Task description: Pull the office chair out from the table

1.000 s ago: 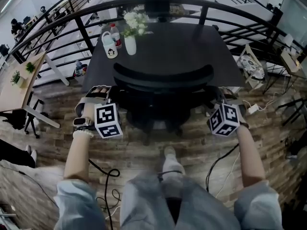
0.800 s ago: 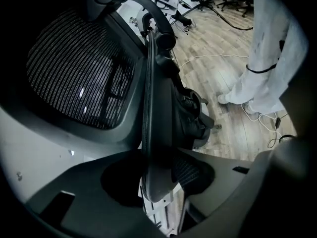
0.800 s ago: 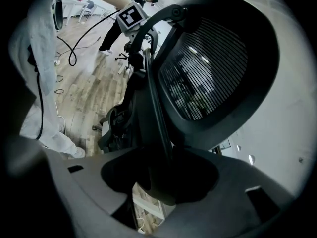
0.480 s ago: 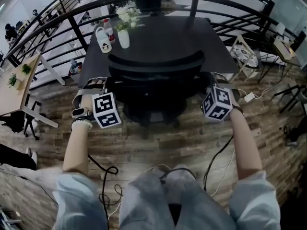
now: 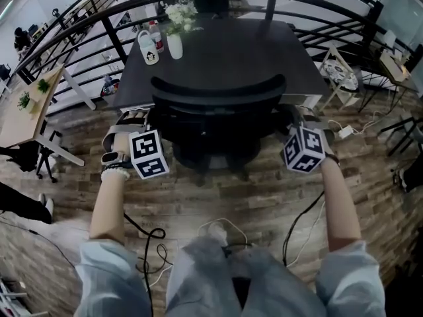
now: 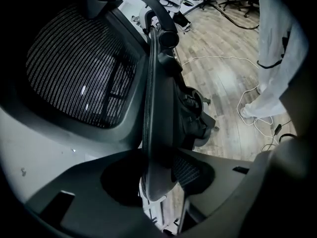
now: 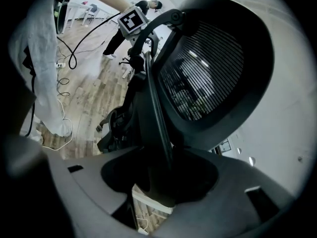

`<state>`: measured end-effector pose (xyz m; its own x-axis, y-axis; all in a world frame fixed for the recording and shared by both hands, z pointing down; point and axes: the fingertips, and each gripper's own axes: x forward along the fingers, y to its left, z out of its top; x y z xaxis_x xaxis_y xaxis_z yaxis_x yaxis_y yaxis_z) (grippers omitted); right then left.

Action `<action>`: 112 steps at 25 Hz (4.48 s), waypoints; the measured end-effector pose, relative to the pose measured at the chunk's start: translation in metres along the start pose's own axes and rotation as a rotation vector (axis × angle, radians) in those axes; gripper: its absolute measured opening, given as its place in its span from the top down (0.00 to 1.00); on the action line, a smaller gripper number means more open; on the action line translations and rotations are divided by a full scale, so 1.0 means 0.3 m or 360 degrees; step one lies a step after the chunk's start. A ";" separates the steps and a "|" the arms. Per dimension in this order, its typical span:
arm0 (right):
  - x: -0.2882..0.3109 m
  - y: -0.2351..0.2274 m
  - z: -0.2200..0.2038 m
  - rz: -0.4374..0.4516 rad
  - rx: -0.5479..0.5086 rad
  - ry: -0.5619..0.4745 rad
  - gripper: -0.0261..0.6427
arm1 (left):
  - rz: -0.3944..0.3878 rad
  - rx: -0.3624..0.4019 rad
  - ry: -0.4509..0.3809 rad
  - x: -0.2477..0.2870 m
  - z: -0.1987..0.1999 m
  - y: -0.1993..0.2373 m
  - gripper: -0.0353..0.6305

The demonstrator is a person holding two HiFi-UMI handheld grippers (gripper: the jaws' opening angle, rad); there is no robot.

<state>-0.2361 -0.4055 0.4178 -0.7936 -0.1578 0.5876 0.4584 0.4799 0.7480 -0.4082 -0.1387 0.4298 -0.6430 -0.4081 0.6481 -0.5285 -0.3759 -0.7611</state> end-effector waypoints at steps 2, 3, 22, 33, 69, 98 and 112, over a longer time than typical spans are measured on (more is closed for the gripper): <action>-0.036 0.023 0.000 0.0000 -0.0002 -0.0015 0.67 | -0.0003 -0.0007 0.0015 -0.038 0.007 -0.028 0.68; -0.054 0.035 -0.001 0.0000 -0.0005 -0.0023 0.67 | -0.0001 -0.0013 0.0023 -0.058 0.012 -0.044 0.68; -0.416 0.271 -0.125 0.0014 -0.0003 -0.0077 0.65 | 0.0007 -0.0109 0.0089 -0.473 0.223 -0.399 0.68; -0.622 0.430 -0.161 -0.0016 0.0024 -0.0077 0.65 | -0.0005 -0.0099 0.0067 -0.638 0.295 -0.550 0.68; -1.023 0.546 0.052 -0.0372 0.0889 -0.0379 0.95 | 0.0339 -0.0773 -0.0727 -1.040 0.442 -0.503 0.79; -1.284 0.423 0.323 -0.0708 0.1285 -0.0878 0.95 | 0.0493 -0.1272 -0.1527 -1.407 0.644 -0.350 0.95; -1.282 0.427 0.306 -0.0697 0.1291 -0.0866 0.96 | 0.0447 -0.1258 -0.1542 -1.398 0.670 -0.357 0.95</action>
<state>0.0910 -0.2042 0.2592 -0.9882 -0.1454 -0.0491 -0.1534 0.9369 0.3141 0.0294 -0.0945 0.2448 -0.2973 -0.9541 -0.0359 -0.8392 0.2791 -0.4668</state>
